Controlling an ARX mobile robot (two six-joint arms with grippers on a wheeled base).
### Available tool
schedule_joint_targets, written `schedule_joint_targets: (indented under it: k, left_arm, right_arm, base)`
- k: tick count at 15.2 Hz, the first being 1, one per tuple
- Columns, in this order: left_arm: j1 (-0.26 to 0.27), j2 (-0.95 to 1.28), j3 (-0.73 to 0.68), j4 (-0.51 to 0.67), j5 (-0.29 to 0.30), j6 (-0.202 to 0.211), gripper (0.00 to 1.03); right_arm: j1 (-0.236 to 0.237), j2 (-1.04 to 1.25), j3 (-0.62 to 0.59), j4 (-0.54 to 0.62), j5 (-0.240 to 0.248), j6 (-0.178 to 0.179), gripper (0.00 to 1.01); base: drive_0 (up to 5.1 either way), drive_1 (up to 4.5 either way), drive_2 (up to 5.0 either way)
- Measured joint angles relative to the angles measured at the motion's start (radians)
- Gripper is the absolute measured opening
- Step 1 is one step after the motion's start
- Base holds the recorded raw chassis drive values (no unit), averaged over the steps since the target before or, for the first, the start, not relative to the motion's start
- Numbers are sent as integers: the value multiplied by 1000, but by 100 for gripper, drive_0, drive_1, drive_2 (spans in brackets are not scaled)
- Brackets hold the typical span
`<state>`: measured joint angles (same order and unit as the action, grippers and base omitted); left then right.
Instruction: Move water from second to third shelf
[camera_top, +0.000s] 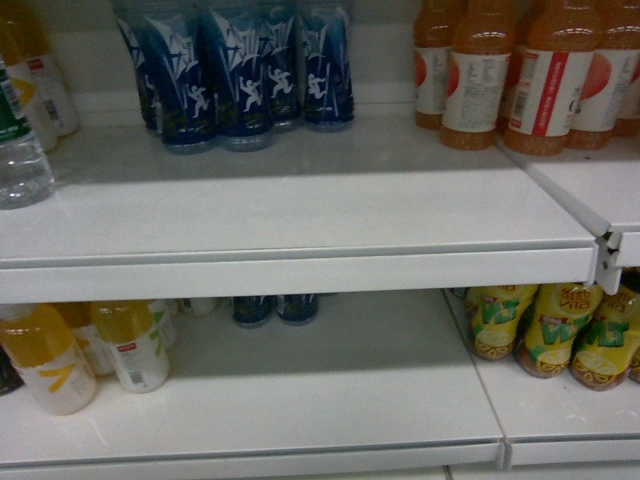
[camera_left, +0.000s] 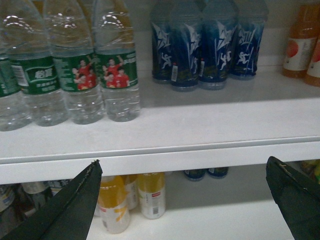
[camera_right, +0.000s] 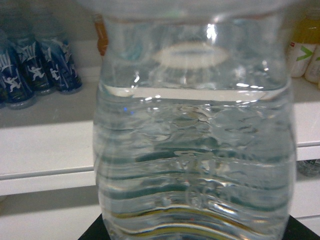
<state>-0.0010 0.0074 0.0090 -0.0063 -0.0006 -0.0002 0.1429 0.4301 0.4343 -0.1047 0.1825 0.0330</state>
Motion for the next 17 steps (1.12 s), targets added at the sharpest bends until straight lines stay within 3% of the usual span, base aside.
schedule_joint_targets:
  k: [17]
  left_arm:
    - [0,0,0,3,0,0,98]
  right_arm:
    - [0,1,0,-5,0,0,41]
  base:
    - [-502,242,242]
